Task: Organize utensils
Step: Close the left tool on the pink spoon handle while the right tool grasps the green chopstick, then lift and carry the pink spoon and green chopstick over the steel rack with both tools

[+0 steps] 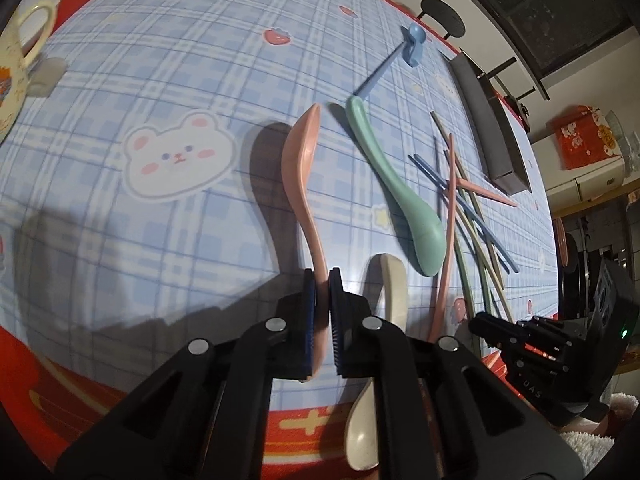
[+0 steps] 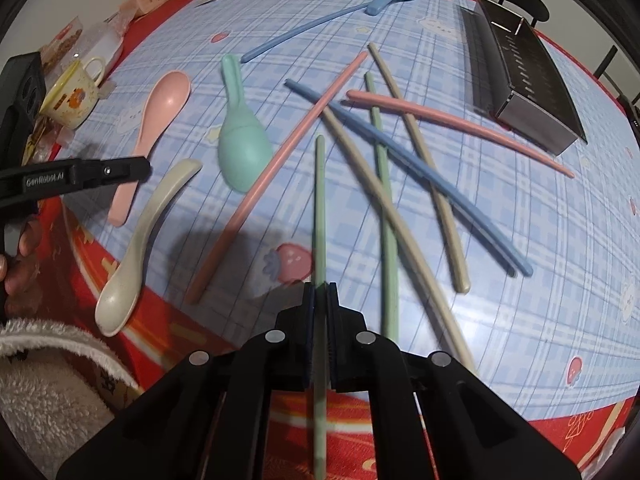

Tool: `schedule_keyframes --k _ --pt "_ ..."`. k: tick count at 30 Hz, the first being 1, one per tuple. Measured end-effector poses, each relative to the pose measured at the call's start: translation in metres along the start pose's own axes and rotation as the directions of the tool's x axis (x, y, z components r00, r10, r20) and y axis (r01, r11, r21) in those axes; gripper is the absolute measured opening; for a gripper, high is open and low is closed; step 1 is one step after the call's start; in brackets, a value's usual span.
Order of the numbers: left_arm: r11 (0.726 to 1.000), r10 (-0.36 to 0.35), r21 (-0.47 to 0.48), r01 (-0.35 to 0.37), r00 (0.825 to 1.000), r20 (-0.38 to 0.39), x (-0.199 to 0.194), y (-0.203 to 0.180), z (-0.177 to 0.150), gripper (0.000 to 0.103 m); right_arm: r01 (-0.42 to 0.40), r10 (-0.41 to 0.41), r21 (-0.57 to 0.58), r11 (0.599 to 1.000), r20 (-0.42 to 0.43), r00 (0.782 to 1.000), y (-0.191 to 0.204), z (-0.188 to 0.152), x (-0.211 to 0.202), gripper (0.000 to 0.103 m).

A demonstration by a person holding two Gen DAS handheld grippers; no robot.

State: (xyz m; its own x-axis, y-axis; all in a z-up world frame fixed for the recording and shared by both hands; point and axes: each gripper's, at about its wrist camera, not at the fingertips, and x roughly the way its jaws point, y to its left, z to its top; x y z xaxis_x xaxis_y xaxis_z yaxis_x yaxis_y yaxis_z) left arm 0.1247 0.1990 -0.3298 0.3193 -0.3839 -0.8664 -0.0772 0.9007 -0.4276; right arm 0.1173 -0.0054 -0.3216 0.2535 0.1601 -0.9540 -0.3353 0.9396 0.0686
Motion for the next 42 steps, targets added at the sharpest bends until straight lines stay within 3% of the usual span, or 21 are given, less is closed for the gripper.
schedule_keyframes --k 9,19,26,35,42 --pt "0.999 -0.037 0.04 0.036 0.998 0.041 -0.023 -0.005 -0.001 0.011 -0.01 0.002 0.069 0.998 0.119 0.993 -0.009 -0.005 -0.034 0.006" --pt "0.988 -0.11 0.109 0.105 0.993 0.044 -0.026 -0.038 0.025 0.011 -0.035 -0.01 0.195 0.98 0.227 0.974 -0.046 0.012 -0.07 0.006" --pt "0.991 -0.104 0.087 0.098 0.992 0.074 -0.025 -0.064 0.035 0.011 -0.151 0.078 0.243 0.958 0.286 0.955 -0.092 0.023 -0.078 0.006" --pt "0.999 -0.01 -0.045 0.017 0.991 0.136 -0.028 -0.093 0.032 0.011 -0.338 0.28 0.23 0.912 0.251 0.927 -0.137 0.038 -0.04 0.006" --pt "0.997 0.025 -0.081 -0.015 0.991 0.131 -0.028 -0.102 0.022 0.011 -0.33 0.298 0.191 0.924 0.176 0.938 -0.132 0.047 -0.004 0.006"
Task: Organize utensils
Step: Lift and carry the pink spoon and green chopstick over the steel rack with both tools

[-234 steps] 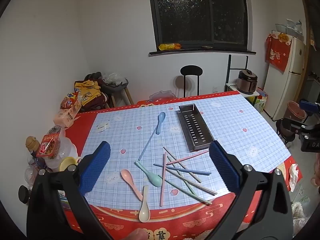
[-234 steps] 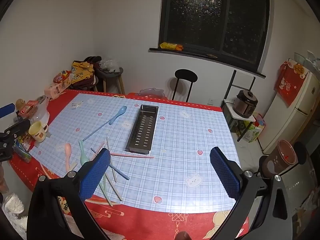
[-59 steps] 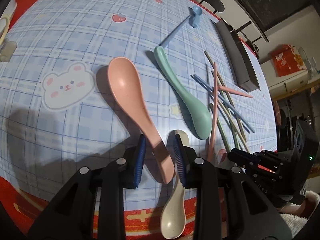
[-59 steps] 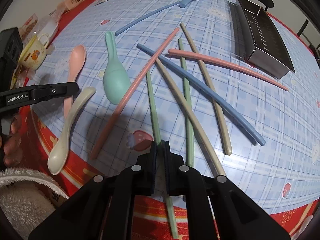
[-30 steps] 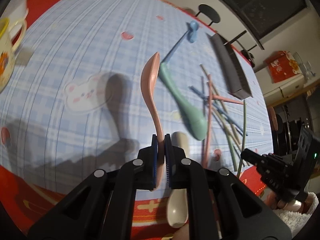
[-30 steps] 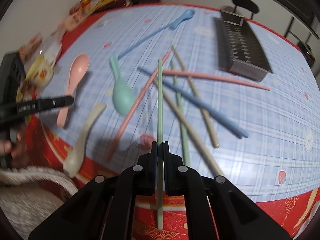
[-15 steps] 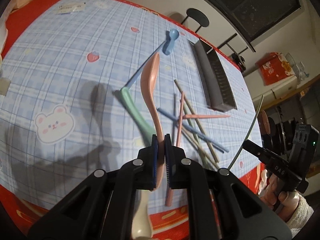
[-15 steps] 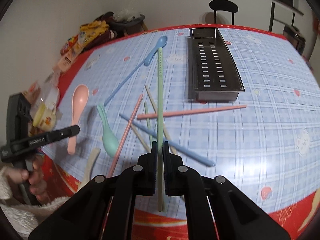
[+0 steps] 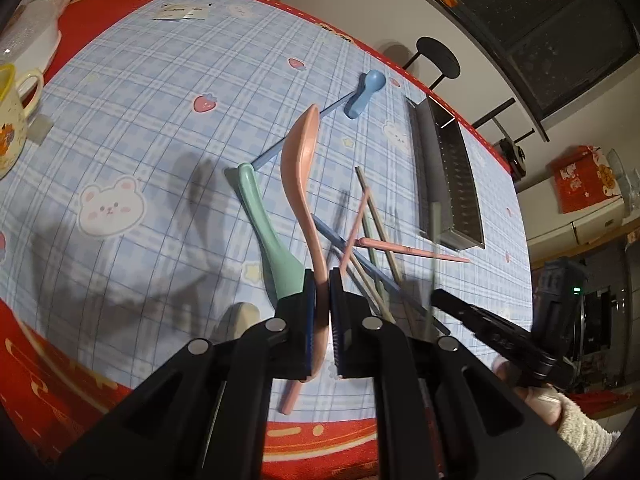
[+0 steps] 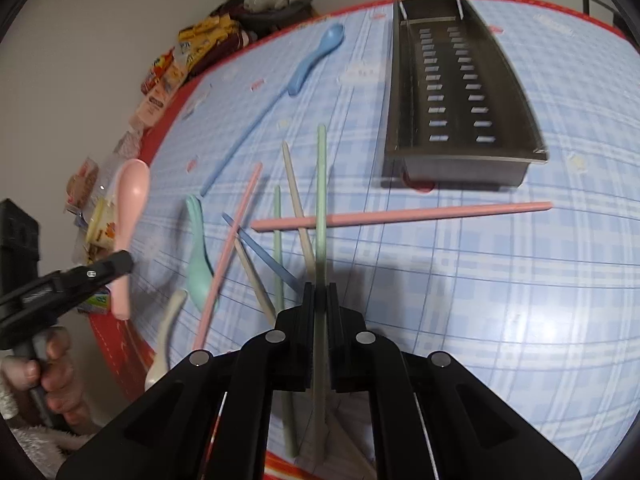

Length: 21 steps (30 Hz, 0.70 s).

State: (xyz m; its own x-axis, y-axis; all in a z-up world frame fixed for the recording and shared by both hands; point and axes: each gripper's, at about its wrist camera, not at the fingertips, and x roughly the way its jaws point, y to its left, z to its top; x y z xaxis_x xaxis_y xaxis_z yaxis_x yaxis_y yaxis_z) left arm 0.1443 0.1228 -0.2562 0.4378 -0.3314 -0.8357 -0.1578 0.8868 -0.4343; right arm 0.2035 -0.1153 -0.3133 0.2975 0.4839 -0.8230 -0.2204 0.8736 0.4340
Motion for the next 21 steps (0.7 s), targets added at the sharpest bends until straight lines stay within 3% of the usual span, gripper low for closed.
schedule_keyframes --k 12,21 --pt "1.0 -0.023 0.008 0.023 1.0 -0.009 0.003 0.002 -0.002 0.011 0.099 -0.107 -0.077 0.992 -0.115 0.988 0.022 -0.027 0.007 0.009" --pt "0.998 -0.051 0.025 0.052 0.998 -0.033 0.008 0.003 0.0 0.011 0.132 -0.139 -0.078 0.988 -0.095 0.986 0.028 -0.038 0.006 0.007"
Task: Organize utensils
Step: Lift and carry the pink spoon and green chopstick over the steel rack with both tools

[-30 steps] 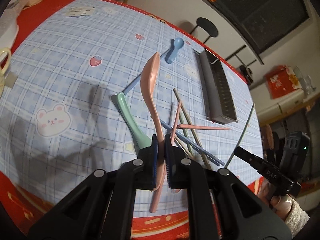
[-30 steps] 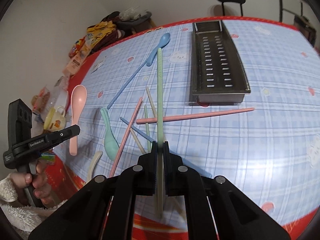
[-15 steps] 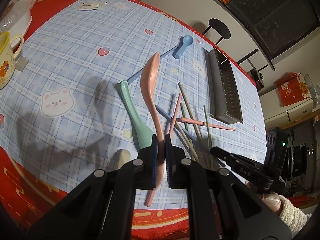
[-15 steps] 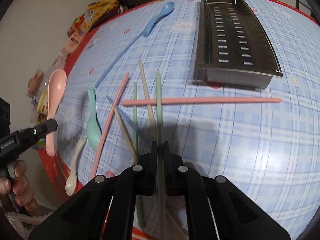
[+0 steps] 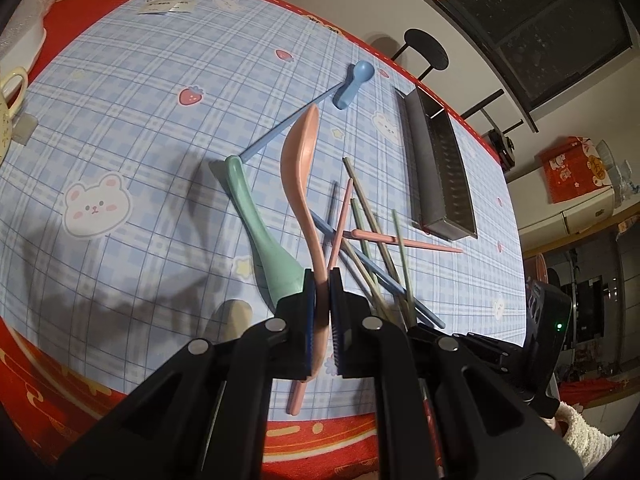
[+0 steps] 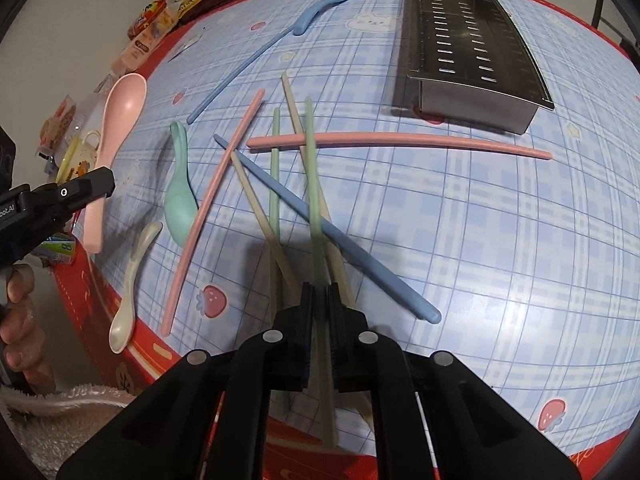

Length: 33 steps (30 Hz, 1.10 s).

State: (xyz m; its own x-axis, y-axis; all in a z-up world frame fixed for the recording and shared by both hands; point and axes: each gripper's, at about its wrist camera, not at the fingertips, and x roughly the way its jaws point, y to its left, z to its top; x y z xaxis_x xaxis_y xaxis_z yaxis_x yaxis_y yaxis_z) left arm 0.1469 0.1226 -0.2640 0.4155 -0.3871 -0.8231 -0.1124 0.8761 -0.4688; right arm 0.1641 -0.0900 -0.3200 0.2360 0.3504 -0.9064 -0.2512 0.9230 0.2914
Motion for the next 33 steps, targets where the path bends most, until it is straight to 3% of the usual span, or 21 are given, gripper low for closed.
schedule_keyframes --k 9,17,25,33 --pt "0.998 -0.053 0.014 0.053 0.998 -0.029 0.009 -0.009 0.009 0.011 -0.071 0.06 0.069 0.995 0.14 0.988 -0.013 0.016 -0.045 0.007" --pt "0.99 -0.131 0.046 0.134 0.99 -0.059 0.03 -0.046 0.038 0.011 -0.085 0.042 0.17 0.982 0.241 0.97 -0.061 0.06 -0.075 0.007" --pt "0.967 -0.216 0.117 0.225 0.973 -0.082 0.083 -0.117 0.103 0.011 -0.04 -0.025 0.231 0.972 0.271 0.962 -0.117 0.117 -0.078 0.007" --pt "0.958 -0.259 0.091 0.271 0.958 -0.126 0.161 -0.17 0.171 0.011 -0.012 -0.051 0.228 0.974 0.267 0.962 -0.127 0.162 -0.052 0.007"
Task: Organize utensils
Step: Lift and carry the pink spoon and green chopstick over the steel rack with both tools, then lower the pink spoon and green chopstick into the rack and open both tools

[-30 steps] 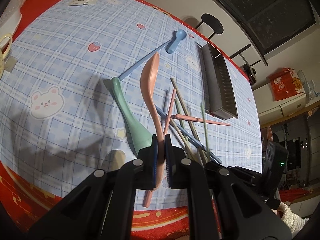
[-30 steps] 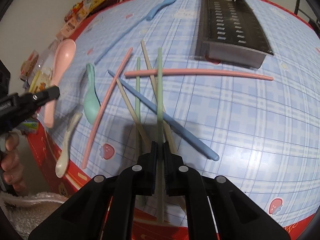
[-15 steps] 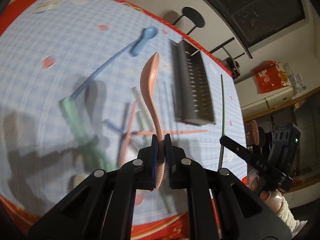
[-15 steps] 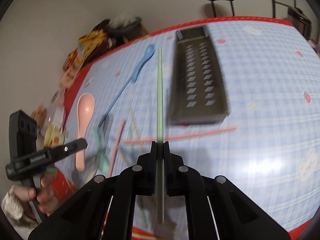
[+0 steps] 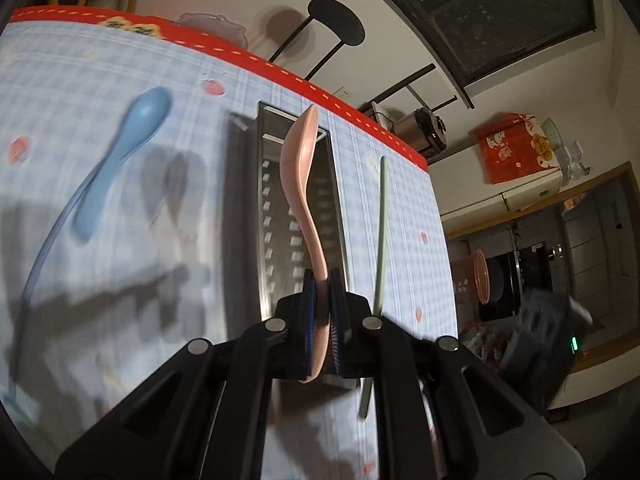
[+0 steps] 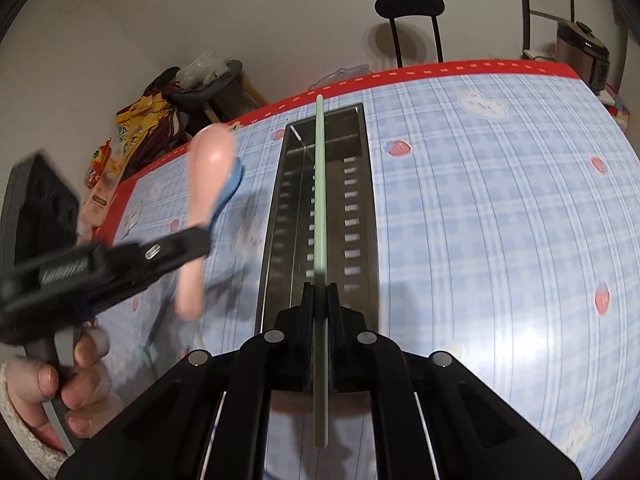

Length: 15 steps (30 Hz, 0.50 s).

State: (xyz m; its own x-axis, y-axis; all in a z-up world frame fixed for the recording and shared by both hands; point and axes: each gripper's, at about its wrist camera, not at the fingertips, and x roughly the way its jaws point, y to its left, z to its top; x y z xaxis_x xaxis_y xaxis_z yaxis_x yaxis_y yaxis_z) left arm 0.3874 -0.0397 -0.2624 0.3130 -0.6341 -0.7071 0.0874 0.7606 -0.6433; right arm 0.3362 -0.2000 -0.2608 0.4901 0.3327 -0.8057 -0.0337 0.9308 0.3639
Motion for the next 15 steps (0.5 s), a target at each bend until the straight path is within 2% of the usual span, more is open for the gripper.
schedule_keyframes --k 8,15 --pt "0.998 0.013 -0.057 -0.014 1.0 -0.029 0.052 0.005 0.05 0.011 0.059 -0.059 -0.004 0.998 -0.03 0.998 -0.001 0.017 0.032 0.007" --pt "0.996 0.062 -0.057 -0.065 0.996 -0.061 0.075 0.01 0.062 0.013 0.087 -0.086 0.008 0.996 -0.053 0.995 -0.003 0.014 0.038 0.007"
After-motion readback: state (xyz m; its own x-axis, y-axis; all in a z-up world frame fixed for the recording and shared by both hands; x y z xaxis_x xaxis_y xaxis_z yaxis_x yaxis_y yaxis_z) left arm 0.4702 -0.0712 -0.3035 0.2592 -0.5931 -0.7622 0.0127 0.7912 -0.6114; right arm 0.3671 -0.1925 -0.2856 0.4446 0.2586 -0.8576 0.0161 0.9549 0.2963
